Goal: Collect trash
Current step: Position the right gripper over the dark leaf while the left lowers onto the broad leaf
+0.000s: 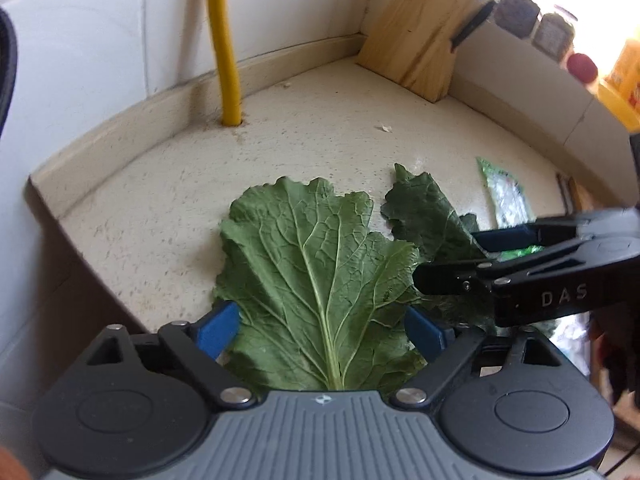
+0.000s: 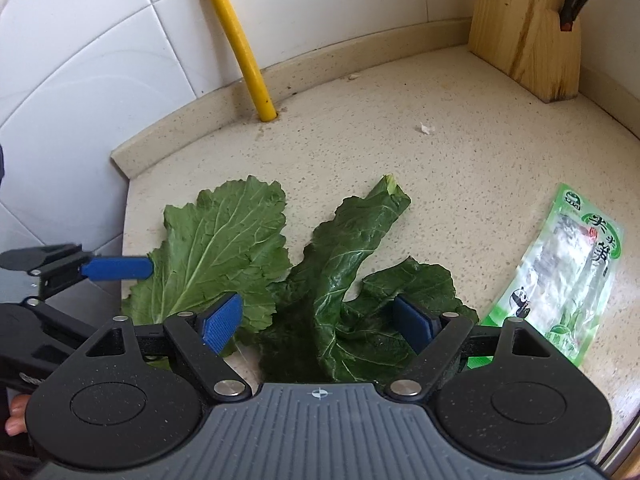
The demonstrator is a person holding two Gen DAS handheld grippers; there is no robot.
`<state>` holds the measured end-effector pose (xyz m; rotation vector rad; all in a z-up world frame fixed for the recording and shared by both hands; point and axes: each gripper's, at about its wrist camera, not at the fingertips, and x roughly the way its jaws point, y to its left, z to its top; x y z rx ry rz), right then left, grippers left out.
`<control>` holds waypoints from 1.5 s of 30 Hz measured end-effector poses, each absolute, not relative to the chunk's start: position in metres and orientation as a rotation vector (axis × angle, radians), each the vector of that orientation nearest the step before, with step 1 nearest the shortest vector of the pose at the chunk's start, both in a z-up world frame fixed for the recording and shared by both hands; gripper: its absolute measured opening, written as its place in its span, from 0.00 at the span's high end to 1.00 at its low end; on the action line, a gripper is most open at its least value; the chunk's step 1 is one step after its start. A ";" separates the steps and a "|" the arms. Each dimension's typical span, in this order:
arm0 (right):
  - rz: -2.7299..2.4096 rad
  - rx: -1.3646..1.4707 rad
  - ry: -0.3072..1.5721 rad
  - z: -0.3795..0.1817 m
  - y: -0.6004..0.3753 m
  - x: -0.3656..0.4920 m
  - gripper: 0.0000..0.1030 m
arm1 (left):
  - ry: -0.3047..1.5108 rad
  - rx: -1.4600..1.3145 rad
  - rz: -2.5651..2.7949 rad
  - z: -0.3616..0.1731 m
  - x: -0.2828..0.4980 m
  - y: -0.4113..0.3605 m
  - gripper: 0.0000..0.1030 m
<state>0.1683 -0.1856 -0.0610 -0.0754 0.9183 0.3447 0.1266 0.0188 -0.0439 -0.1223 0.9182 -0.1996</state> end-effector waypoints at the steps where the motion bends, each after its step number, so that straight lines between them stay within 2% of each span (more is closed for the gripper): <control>1: 0.345 -0.073 0.917 -0.061 -0.187 0.168 0.17 | 0.914 -0.098 -0.194 -0.045 0.128 0.015 0.17; 3: 0.343 -0.058 0.906 -0.060 -0.192 0.168 0.26 | 0.908 -0.083 -0.183 -0.045 0.131 0.010 0.22; 4: 0.340 -0.043 0.900 -0.059 -0.197 0.169 0.34 | 0.899 -0.081 -0.191 -0.044 0.132 0.010 0.26; 5: 0.334 -0.019 0.897 -0.058 -0.204 0.171 0.45 | 0.891 -0.076 -0.197 -0.044 0.135 0.008 0.36; 6: 0.323 0.008 0.900 -0.057 -0.210 0.174 0.51 | 0.888 -0.072 -0.207 -0.043 0.139 0.006 0.44; 8: 0.312 0.064 0.913 -0.055 -0.222 0.183 0.67 | 0.882 -0.055 -0.218 -0.042 0.147 0.002 0.50; 10: 0.293 0.092 0.910 -0.055 -0.230 0.191 0.73 | 0.870 -0.029 -0.224 -0.042 0.156 -0.003 0.55; 14: 0.255 0.119 0.861 -0.049 -0.235 0.204 0.76 | 0.869 -0.065 -0.198 -0.040 0.183 0.000 0.69; 17: 0.258 0.126 0.820 -0.039 -0.235 0.209 0.76 | 0.860 -0.104 -0.156 -0.038 0.196 0.009 0.73; 18: 0.263 0.121 0.810 -0.035 -0.235 0.209 0.76 | 0.852 -0.101 -0.151 -0.036 0.195 0.010 0.73; 20: 0.284 0.094 0.814 -0.032 -0.233 0.209 0.65 | 0.840 -0.076 -0.178 -0.030 0.189 0.014 0.73; 21: 0.287 0.082 0.804 -0.030 -0.233 0.206 0.60 | 0.844 -0.060 -0.200 -0.026 0.185 0.016 0.67; 22: 0.297 0.069 0.800 -0.028 -0.233 0.203 0.47 | 0.849 -0.051 -0.227 -0.023 0.180 0.018 0.63; 23: 0.317 0.055 0.806 -0.028 -0.231 0.201 0.38 | 0.847 -0.045 -0.249 -0.021 0.174 0.020 0.53; 24: 0.328 0.041 0.815 -0.029 -0.229 0.199 0.33 | 0.846 -0.037 -0.259 -0.019 0.170 0.023 0.41; 25: 0.330 0.022 0.826 -0.032 -0.227 0.197 0.27 | 0.850 -0.025 -0.260 -0.019 0.167 0.024 0.37; 27: 0.324 -0.026 0.844 -0.037 -0.221 0.197 0.23 | 0.863 -0.005 -0.255 -0.021 0.165 0.026 0.35; 32: 0.332 -0.094 0.872 -0.047 -0.216 0.194 0.21 | 0.897 -0.027 -0.282 -0.029 0.165 0.019 0.34; 35: 0.325 -0.133 0.874 -0.053 -0.213 0.193 0.23 | 0.927 0.000 -0.288 -0.039 0.167 0.012 0.30; 37: 0.322 -0.150 0.869 -0.057 -0.213 0.194 0.25 | 0.910 0.037 -0.300 -0.042 0.165 0.007 0.24; 39: 0.312 -0.193 0.866 -0.058 -0.209 0.194 0.30 | 0.913 0.124 -0.331 -0.047 0.165 -0.002 0.06; 40: 0.302 -0.211 0.862 -0.059 -0.207 0.195 0.33 | 0.901 0.165 -0.317 -0.049 0.164 -0.005 0.01; 42: 0.287 -0.224 0.857 -0.059 -0.206 0.192 0.39 | 0.912 0.124 -0.310 -0.050 0.169 -0.001 0.03; 43: 0.281 -0.221 0.855 -0.059 -0.206 0.191 0.46 | 0.906 0.123 -0.298 -0.050 0.170 0.001 0.07; 45: 0.292 -0.187 0.860 -0.058 -0.211 0.190 0.59 | 0.889 0.099 -0.278 -0.048 0.171 0.003 0.19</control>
